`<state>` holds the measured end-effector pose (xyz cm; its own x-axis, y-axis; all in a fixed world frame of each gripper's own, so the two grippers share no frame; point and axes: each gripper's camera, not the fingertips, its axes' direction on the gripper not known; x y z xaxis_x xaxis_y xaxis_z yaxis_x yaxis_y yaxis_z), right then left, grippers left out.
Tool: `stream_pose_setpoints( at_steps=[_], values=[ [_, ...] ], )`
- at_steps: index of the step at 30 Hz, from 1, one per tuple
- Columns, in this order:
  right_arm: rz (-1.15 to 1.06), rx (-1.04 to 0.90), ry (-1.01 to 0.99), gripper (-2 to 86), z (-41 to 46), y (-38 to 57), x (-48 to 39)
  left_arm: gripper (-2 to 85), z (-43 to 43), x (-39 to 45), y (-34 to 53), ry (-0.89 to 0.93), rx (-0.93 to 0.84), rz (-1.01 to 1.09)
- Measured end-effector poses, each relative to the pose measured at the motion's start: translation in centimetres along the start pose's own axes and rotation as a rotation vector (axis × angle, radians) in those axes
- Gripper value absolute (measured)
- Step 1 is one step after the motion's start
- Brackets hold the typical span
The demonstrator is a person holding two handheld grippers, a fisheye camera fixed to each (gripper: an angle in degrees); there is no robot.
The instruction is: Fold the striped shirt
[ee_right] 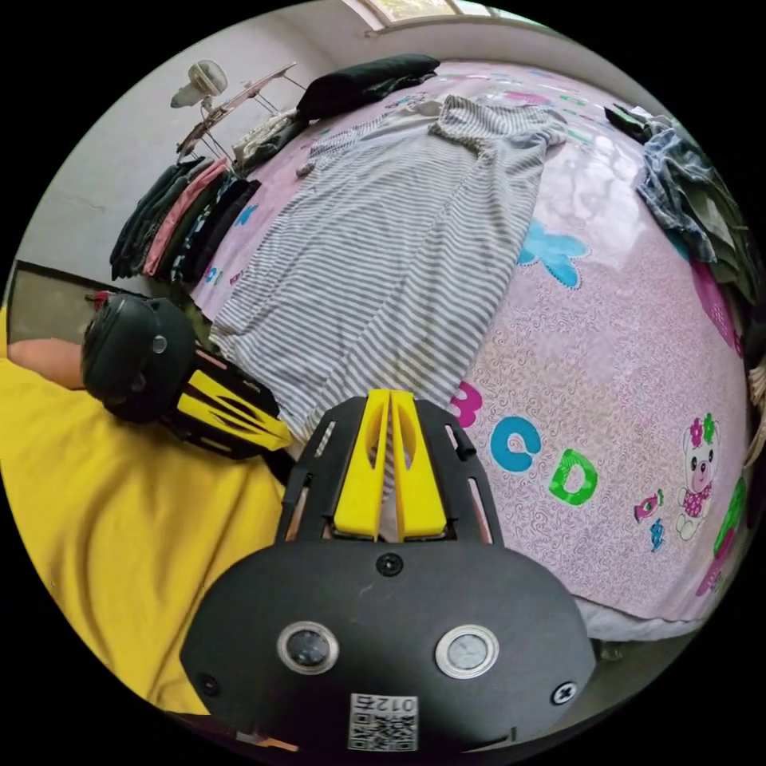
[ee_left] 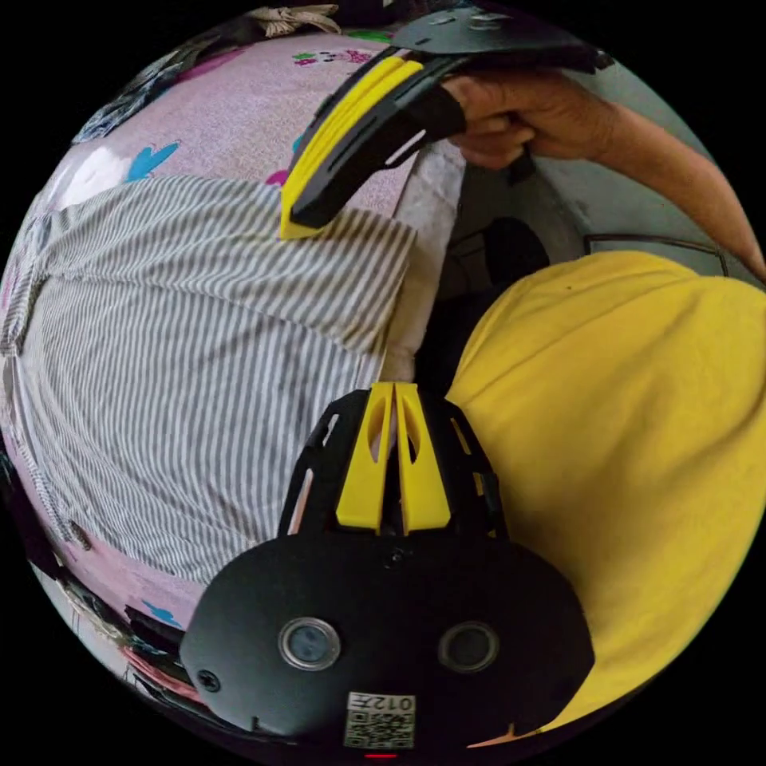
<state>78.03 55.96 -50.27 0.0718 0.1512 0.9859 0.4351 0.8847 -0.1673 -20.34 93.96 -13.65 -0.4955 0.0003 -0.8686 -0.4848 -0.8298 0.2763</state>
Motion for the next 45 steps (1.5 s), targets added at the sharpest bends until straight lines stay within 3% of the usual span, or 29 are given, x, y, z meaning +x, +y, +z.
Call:
stream_pose_setpoints(
  at_steps=[4, 8, 12, 16, 20, 26, 32, 40, 45],
  values=[
    [0.018, 0.121, -0.028, 0.7, -4.6, -3.7, 2.1, 0.4, -2.4, -3.6, 3.3, -0.003, 0.166, -0.112],
    [0.129, 0.187, -0.035, 0.7, -6.4, -9.6, 5.5, 0.4, -4.8, -13.0, 7.3, 0.078, 0.375, -0.375],
    [0.177, 0.075, -0.03, 0.5, -4.6, -13.5, 6.7, 0.4, -4.3, -23.1, 12.1, 0.288, 0.529, -0.624],
    [0.165, -0.015, -0.007, 0.5, -5.5, -16.4, 6.6, 0.5, -3.6, -29.2, 17.6, 0.309, 0.62, -0.761],
    [0.115, 0.073, 0.02, 0.6, -9.8, -22.2, 6.9, 0.5, -2.2, -36.0, 22.3, 0.324, 0.697, -0.875],
    [0.149, 0.16, 0.09, 0.7, -13.5, -35.8, 11.0, 0.7, -3.4, -45.7, 17.3, 0.287, 0.75, -0.878],
    [0.136, 0.182, 0.089, 0.8, -14.7, -45.3, 12.6, 1.7, -1.4, -50.7, 8.5, 0.157, 0.626, -0.849],
    [0.129, 0.171, 0.02, 0.8, -15.0, -49.2, 13.7, 0.2, 3.3, -51.2, 4.9, 0.028, 0.567, -0.825],
    [0.11, 0.171, -0.001, 0.7, -15.3, -51.5, 13.2, 0.1, 6.4, -51.3, 8.0, 0.149, 0.609, -0.887]
  ],
)
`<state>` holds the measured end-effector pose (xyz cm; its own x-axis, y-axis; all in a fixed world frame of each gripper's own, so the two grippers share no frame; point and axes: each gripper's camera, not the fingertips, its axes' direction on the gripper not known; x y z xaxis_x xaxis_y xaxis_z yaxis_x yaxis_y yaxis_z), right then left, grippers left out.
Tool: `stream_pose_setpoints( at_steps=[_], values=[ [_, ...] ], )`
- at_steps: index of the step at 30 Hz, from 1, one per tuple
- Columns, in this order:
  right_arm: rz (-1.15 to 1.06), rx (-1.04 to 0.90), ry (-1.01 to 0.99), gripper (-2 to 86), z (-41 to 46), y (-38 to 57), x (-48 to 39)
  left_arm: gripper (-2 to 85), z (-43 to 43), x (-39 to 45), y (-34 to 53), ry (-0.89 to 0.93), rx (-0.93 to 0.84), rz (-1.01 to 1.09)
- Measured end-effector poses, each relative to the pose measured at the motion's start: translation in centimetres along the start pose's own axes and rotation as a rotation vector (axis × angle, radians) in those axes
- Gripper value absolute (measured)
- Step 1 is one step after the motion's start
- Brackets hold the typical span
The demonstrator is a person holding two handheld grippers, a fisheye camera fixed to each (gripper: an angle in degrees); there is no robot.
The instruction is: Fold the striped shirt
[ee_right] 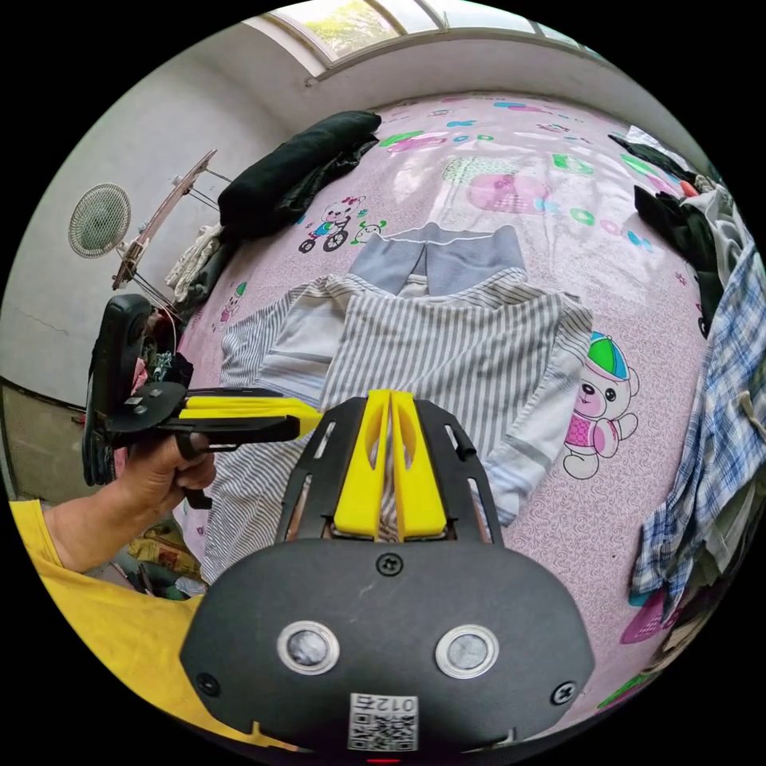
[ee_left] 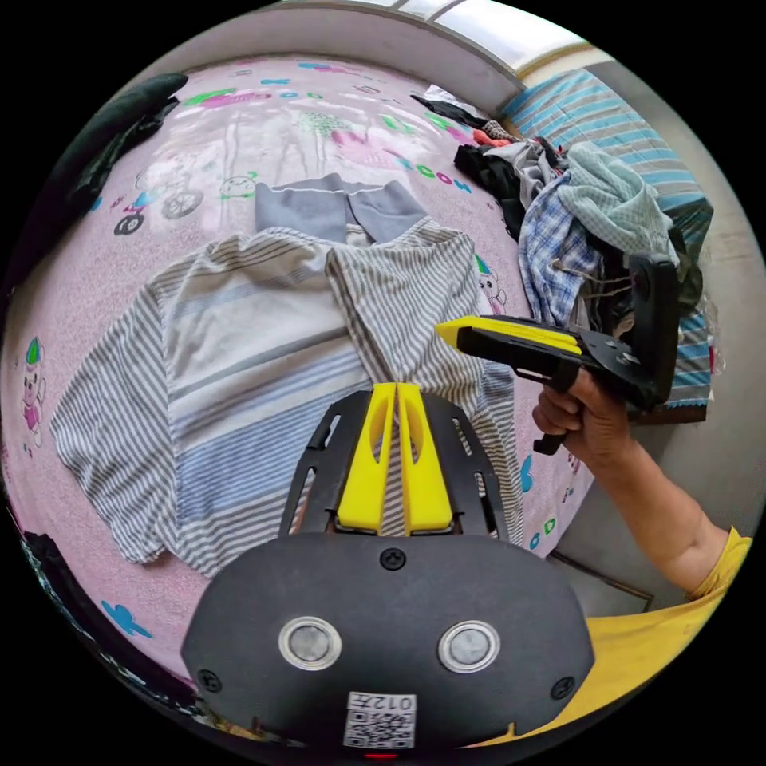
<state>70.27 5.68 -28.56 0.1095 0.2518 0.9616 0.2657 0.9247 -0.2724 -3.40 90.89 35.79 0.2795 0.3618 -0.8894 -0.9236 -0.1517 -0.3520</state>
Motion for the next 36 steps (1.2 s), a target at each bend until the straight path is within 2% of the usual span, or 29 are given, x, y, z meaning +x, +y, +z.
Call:
stream_pose_setpoints(
  at_steps=[7, 13, 19, 21, 26, 29, 32, 36],
  values=[
    [-0.03, -0.029, 0.02, 0.9, 0.0, -3.1, -1.5, 0.3, 4.2, -4.2, 1.9, 0.216, -0.033, -0.08],
    [-0.093, -0.013, -0.015, 1.5, -2.5, -0.6, -4.2, 0.4, 5.4, -4.8, 4.7, 0.176, 0.023, -0.119],
    [-0.301, -0.001, 0.213, 1.7, -1.8, 3.4, -9.1, 0.5, 6.6, -4.3, 2.0, 0.187, 0.056, -0.108],
    [-0.263, 0.052, 0.249, 1.6, -2.2, 3.4, -9.2, 0.5, 6.5, -2.4, -0.4, 0.169, 0.065, -0.042],
    [-0.039, 0.024, 0.174, 1.0, -1.5, 2.1, -6.9, 0.4, 9.9, 1.8, -4.3, 0.102, -0.067, 0.085],
    [-0.109, -0.054, 0.145, 0.9, 0.0, 2.1, -7.6, 0.4, 12.4, 1.9, -4.7, -0.019, -0.127, 0.082],
    [-0.17, -0.028, 0.16, 0.8, -0.4, 2.2, -8.2, 0.4, 13.1, 0.5, -4.6, 0.085, -0.111, 0.051],
    [-0.177, 0.013, 0.083, 0.8, -2.5, 1.9, -7.9, 0.4, 10.9, 0.9, -3.1, 0.11, -0.017, 0.026]
  ],
)
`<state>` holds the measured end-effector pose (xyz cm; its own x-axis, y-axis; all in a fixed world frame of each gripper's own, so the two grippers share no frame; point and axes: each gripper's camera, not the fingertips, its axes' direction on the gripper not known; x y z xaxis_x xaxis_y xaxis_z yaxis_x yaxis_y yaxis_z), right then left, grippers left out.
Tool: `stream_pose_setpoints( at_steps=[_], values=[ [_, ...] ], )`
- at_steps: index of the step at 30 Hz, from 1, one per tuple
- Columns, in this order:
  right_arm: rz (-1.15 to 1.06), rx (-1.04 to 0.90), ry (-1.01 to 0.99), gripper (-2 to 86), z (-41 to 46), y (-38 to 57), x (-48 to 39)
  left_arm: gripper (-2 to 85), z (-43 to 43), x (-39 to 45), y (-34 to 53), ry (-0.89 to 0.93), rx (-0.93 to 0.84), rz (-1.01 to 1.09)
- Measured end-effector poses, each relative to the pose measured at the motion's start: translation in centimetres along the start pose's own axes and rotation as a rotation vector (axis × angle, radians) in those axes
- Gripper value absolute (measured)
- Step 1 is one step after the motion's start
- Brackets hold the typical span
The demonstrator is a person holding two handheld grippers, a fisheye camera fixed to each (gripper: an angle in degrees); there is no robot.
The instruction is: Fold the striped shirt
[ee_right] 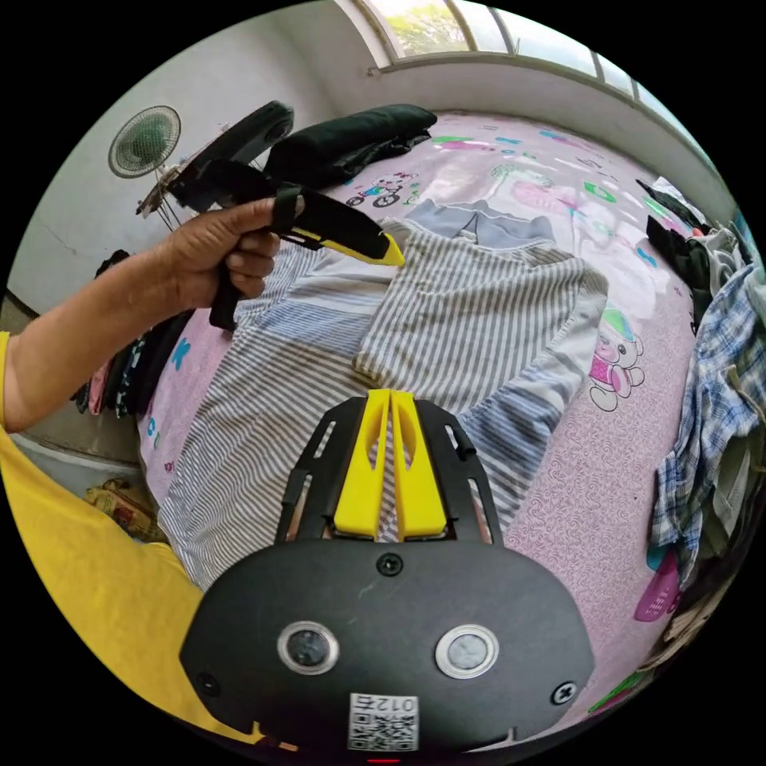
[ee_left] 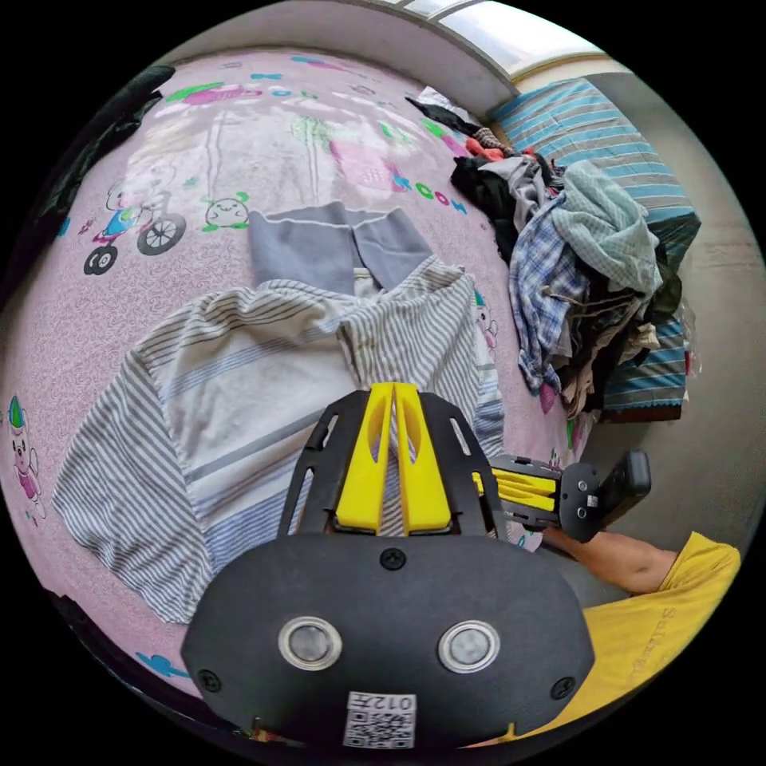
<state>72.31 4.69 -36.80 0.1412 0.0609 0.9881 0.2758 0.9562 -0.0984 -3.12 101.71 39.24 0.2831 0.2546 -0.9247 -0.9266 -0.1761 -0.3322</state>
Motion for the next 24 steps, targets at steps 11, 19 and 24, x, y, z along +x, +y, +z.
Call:
stream_pose_setpoints(
  at_steps=[11, 19, 24],
  values=[
    [0.109, -0.069, 0.067, 0.9, -0.5, -0.8, 3.4, 0.4, 6.2, 6.7, 6.0, -0.081, -0.165, 0.122],
    [0.126, 0.098, 0.082, 1.8, -5.5, -6.7, 7.6, 0.9, 2.3, 8.9, 1.3, -0.172, 0.003, 0.131],
    [0.067, 0.08, 0.198, 2.2, -5.5, -11.6, 10.3, 2.4, 3.4, 9.5, -4.4, -0.29, -0.01, 0.163]
  ],
)
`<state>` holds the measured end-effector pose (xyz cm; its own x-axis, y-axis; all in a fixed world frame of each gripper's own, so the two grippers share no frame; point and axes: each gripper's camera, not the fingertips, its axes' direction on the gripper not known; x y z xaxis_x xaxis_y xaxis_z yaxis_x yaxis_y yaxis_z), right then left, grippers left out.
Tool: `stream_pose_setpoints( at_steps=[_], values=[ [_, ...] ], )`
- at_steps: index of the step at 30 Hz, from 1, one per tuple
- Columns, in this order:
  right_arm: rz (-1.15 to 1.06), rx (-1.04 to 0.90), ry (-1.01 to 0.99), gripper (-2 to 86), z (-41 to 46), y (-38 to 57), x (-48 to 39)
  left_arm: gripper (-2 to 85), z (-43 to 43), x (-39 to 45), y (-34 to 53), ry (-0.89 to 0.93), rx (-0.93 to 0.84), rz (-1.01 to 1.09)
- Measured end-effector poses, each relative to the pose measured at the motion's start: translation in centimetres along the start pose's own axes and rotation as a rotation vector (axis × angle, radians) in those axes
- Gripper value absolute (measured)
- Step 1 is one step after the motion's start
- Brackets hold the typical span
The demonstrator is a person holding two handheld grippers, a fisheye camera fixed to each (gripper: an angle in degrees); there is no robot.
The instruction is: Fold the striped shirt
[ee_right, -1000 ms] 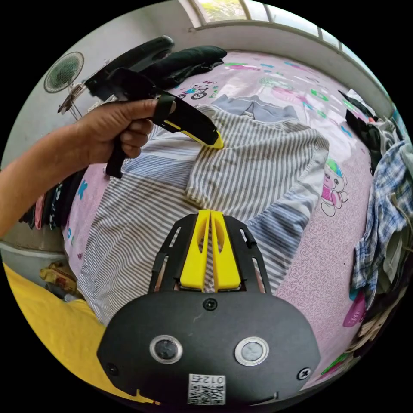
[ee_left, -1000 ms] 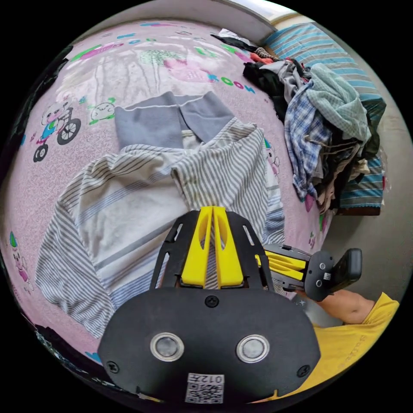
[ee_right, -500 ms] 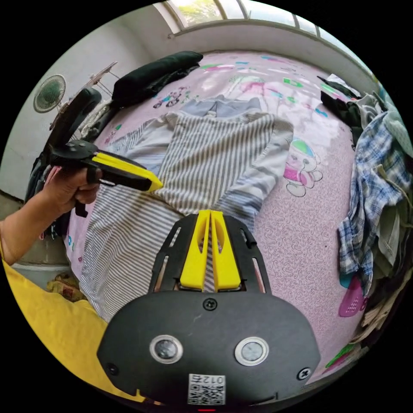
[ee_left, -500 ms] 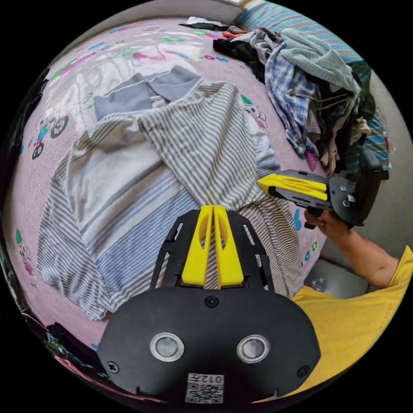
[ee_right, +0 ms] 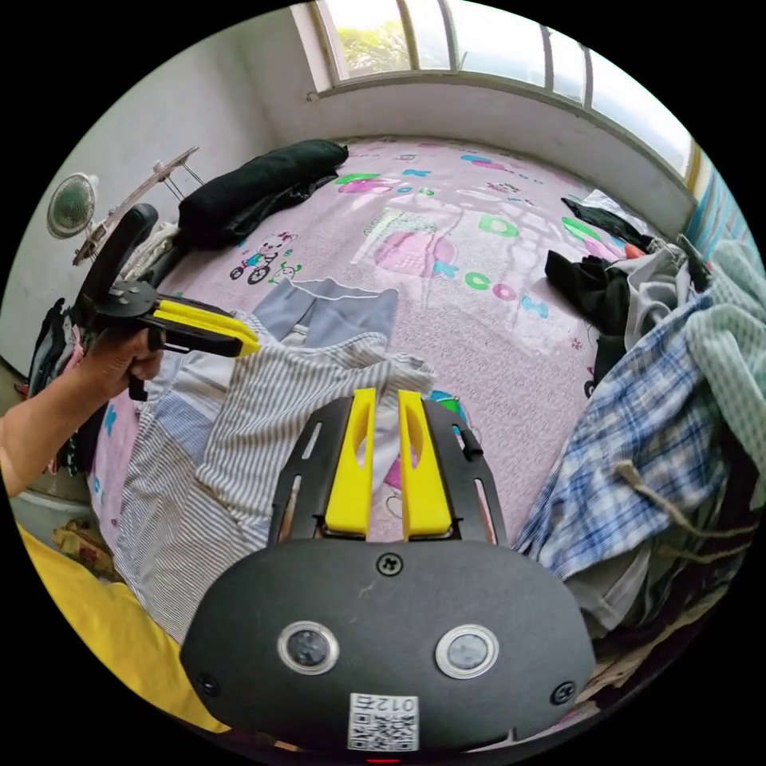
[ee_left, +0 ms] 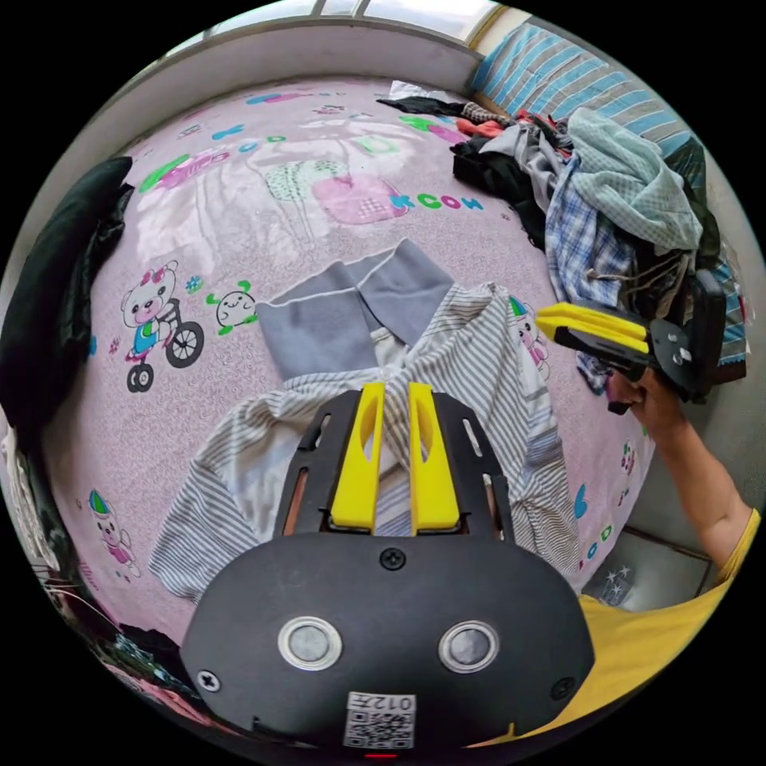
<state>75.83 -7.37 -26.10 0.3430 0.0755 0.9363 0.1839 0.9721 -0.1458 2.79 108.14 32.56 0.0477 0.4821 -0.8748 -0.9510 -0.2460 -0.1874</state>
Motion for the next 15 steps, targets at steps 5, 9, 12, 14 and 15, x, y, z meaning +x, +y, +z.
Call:
stream_pose_setpoints(
  at_steps=[5, 9, 12, 14, 15],
  values=[
    [-0.036, -0.082, 0.052, 1.5, 2.1, -3.0, 0.8, 2.8, 0.9, 1.4, -1.0, -0.028, -0.058, 0.08],
    [-0.041, -0.051, 0.013, 0.8, 2.9, -4.0, 0.0, 1.9, 1.9, 1.7, -0.8, -0.056, -0.075, 0.072],
    [0.011, -0.148, 0.177, 0.5, 5.4, -4.9, -0.4, 1.0, 1.9, 1.5, -0.3, -0.054, -0.052, 0.046],
    [0.054, -0.163, 0.236, 0.3, 6.0, -5.0, -0.2, 0.6, 1.6, 1.2, 0.1, -0.058, -0.03, 0.02],
    [0.066, -0.181, 0.231, 0.3, 6.2, -5.1, 0.0, 0.5, 1.3, 1.1, 0.5, -0.066, -0.008, 0.002]
  ],
)
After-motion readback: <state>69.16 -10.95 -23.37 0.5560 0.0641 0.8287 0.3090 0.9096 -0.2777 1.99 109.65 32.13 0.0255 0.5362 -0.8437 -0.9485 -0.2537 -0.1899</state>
